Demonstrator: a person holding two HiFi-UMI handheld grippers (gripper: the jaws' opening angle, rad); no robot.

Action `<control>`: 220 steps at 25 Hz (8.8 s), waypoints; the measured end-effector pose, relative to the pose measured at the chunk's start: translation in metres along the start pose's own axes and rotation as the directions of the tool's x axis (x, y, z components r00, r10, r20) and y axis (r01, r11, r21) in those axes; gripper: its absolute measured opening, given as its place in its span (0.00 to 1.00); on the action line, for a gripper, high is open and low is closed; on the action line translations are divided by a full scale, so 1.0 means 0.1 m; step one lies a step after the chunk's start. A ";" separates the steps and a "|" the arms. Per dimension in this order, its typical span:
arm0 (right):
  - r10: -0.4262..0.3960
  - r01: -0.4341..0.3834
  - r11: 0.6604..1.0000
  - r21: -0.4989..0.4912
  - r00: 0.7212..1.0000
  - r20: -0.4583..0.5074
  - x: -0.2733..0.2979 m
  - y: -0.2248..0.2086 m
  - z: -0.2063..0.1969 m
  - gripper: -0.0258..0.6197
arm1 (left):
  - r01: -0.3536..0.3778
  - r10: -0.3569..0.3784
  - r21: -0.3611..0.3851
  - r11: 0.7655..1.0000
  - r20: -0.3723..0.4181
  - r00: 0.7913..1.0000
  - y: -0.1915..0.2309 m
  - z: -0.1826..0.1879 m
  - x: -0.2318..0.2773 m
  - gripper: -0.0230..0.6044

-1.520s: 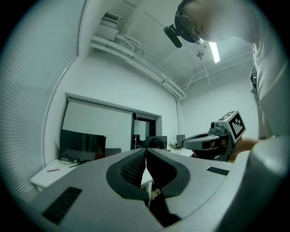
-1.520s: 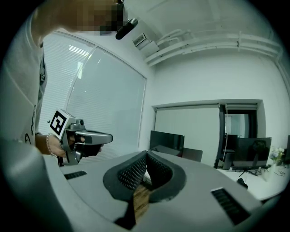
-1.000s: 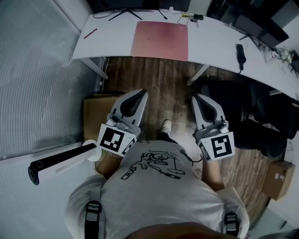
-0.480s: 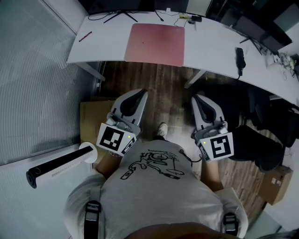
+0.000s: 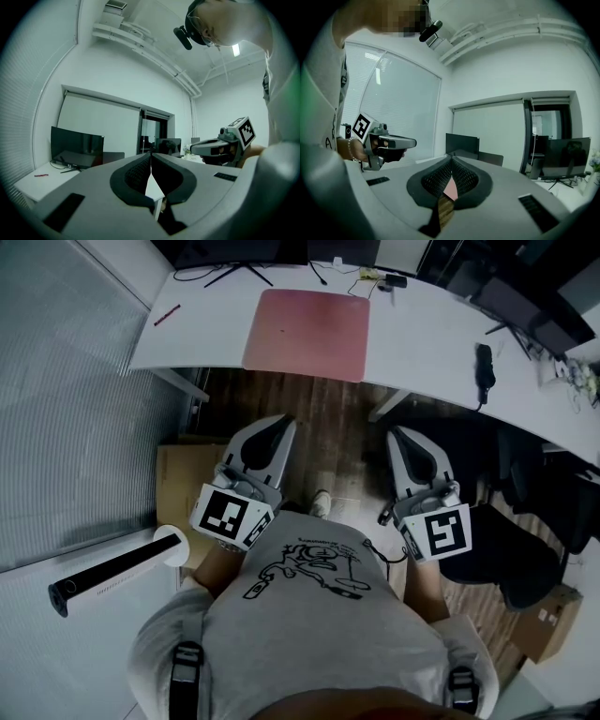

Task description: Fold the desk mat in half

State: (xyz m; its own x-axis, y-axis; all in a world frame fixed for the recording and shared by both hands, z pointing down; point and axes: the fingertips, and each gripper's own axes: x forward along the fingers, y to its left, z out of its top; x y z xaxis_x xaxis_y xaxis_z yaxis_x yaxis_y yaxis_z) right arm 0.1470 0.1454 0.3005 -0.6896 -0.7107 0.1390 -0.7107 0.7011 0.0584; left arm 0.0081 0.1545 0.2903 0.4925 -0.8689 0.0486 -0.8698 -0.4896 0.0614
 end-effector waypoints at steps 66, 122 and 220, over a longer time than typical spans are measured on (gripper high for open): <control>-0.008 0.008 1.000 -0.015 1.000 0.003 3.56 -0.87 0.42 0.05 | -0.077 0.045 -0.163 0.984 -0.189 0.981 3.57 -1.16 1.93 0.10; -0.017 0.017 1.000 -0.002 0.999 -0.037 3.39 -0.83 0.16 0.05 | -0.556 0.016 -0.709 0.434 -0.611 0.792 4.28 -4.58 1.47 0.19; -0.056 0.056 0.998 -0.002 0.998 -0.015 2.53 -1.71 0.16 0.05 | -0.029 -0.144 -0.279 0.960 -0.580 0.802 2.51 -3.40 2.66 0.09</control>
State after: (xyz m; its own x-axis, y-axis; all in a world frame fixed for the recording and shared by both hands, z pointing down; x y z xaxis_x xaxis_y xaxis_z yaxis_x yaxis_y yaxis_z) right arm 0.0919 -0.1547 0.3098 -0.6464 -0.7479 0.1508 -0.7480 0.6602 0.0681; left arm -0.0689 -0.1748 0.6580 0.5374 -0.5846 0.6079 -0.8411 -0.4241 0.3357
